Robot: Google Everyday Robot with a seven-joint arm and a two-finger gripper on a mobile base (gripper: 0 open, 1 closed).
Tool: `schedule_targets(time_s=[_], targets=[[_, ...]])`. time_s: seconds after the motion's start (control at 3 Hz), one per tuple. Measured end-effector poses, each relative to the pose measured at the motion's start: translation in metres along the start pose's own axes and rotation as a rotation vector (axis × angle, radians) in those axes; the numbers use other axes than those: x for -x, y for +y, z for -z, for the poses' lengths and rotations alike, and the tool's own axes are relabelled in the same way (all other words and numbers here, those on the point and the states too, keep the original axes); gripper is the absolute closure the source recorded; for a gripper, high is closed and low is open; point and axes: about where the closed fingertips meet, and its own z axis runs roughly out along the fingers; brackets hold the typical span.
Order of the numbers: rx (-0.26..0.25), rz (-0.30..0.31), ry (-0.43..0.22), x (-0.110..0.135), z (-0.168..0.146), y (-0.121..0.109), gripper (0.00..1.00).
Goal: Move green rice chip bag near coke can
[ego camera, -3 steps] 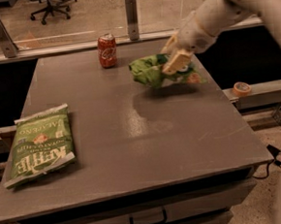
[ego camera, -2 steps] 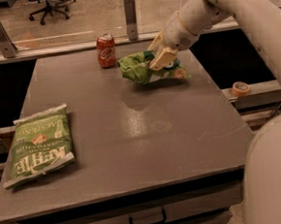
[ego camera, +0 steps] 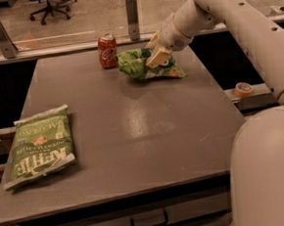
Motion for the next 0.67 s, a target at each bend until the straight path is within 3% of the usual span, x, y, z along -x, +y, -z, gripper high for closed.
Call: schedule_targets(time_s=[0.67], targets=[[-0.097,-0.034,-0.036,0.011,-0.014,-0.034,0.59]])
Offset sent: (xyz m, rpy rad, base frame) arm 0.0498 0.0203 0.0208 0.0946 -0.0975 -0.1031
